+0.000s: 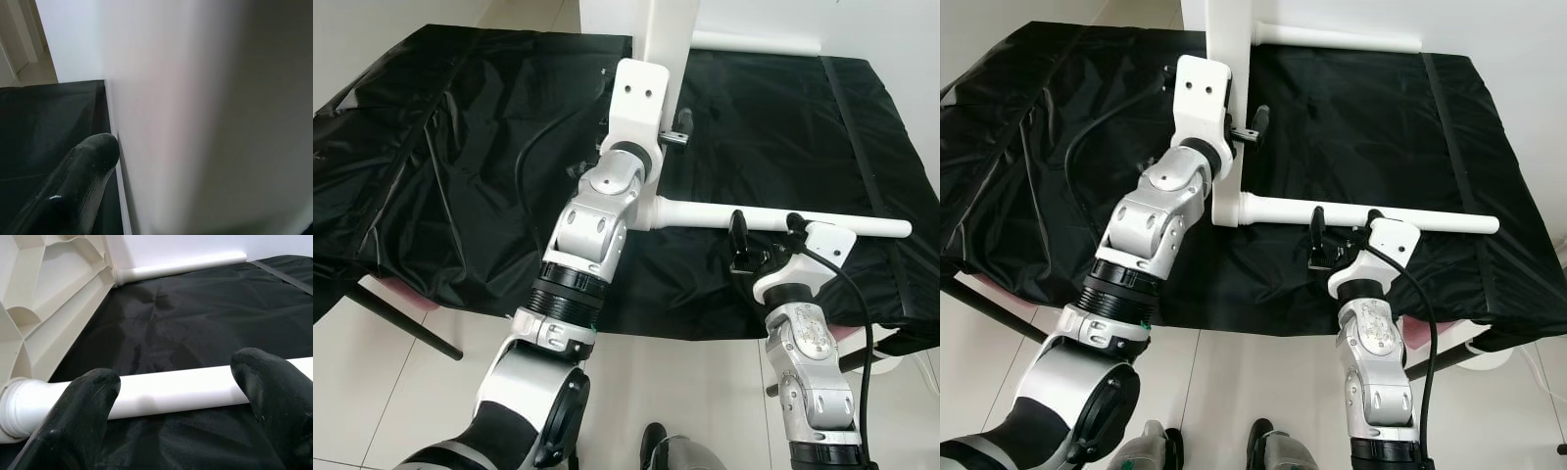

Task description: Building children table

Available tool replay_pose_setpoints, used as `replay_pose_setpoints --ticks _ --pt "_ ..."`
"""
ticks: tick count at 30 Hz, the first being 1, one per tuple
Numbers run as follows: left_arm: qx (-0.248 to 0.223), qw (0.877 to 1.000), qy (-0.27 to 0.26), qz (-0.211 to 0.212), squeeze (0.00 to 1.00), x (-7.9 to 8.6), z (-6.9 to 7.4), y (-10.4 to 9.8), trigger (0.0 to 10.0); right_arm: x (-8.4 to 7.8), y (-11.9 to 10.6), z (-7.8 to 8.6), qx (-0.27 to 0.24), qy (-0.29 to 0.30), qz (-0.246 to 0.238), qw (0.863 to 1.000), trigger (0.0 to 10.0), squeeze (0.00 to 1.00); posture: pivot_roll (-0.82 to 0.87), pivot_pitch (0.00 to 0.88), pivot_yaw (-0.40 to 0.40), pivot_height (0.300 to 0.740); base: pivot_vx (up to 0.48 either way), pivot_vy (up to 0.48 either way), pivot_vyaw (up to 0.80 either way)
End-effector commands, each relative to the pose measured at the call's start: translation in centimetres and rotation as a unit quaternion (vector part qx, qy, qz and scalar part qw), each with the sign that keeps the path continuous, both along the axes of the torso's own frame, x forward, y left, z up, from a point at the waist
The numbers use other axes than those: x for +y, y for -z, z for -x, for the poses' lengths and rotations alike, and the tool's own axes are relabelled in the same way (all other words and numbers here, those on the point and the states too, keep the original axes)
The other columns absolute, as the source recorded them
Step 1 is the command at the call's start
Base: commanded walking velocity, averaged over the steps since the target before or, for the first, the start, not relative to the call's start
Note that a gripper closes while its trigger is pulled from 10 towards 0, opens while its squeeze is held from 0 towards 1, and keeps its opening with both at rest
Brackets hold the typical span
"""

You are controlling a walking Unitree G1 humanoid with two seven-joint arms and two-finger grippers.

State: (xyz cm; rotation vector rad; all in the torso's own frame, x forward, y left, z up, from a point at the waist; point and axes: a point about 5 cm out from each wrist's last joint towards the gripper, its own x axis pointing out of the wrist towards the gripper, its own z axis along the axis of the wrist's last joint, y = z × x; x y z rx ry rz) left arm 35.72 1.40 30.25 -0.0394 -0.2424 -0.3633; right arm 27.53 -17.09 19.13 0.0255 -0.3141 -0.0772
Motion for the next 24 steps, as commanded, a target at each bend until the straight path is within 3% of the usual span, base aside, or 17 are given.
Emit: replay_pose_setpoints --ticks 1,2,3,4,5,7,8,24 --pt "0.049 0.987 -0.126 0.088 0.0 -2.4 1.2 0.3 8.0 -0.2 0.3 0.3 0.008 0.006 -0.003 1.0 10.0 0.0 0.0 0.235 0.016 0.74 0.0 0.0 0.0" --pt "0.046 0.987 -0.125 0.091 0.0 -2.4 1.2 0.2 6.4 -0.2 0.3 0.2 0.008 0.007 -0.003 1.0 10.0 0.0 0.0 0.235 0.016 0.74 0.0 0.0 0.0" --pt "0.046 0.987 -0.125 0.091 0.0 -2.4 1.2 0.2 6.4 -0.2 0.3 0.2 0.008 0.007 -0.003 1.0 10.0 0.0 0.0 0.235 0.016 0.74 0.0 0.0 0.0" --pt "0.044 0.987 -0.127 0.093 0.0 -2.3 1.2 0.1 3.7 -0.2 0.3 0.2 0.008 0.007 -0.003 1.0 10.0 0.0 0.0 0.235 0.016 0.74 0.0 0.0 0.0" --pt "0.043 0.986 -0.132 0.093 0.0 -2.2 1.2 0.1 2.7 -0.2 0.3 0.3 0.008 0.008 -0.003 1.0 10.0 0.0 0.0 0.235 0.016 0.74 0.0 0.0 0.0" --pt "0.043 0.986 -0.134 0.093 0.0 -2.1 1.1 0.1 2.7 -0.2 0.3 0.3 0.009 0.008 -0.004 1.0 10.0 0.0 0.0 0.235 0.016 0.74 0.0 0.0 0.0" --pt "0.043 0.985 -0.136 0.092 0.0 -2.0 1.1 0.1 0.0 -0.2 0.3 0.3 0.009 0.008 -0.004 1.0 10.0 0.0 0.0 0.235 0.016 0.74 0.0 0.0 0.0" --pt "0.019 0.985 -0.152 0.082 0.0 -1.3 1.0 -0.4 0.0 0.2 0.3 0.4 0.009 0.005 -0.009 1.0 10.0 0.0 0.03 0.241 0.019 0.74 0.0 0.0 0.0"
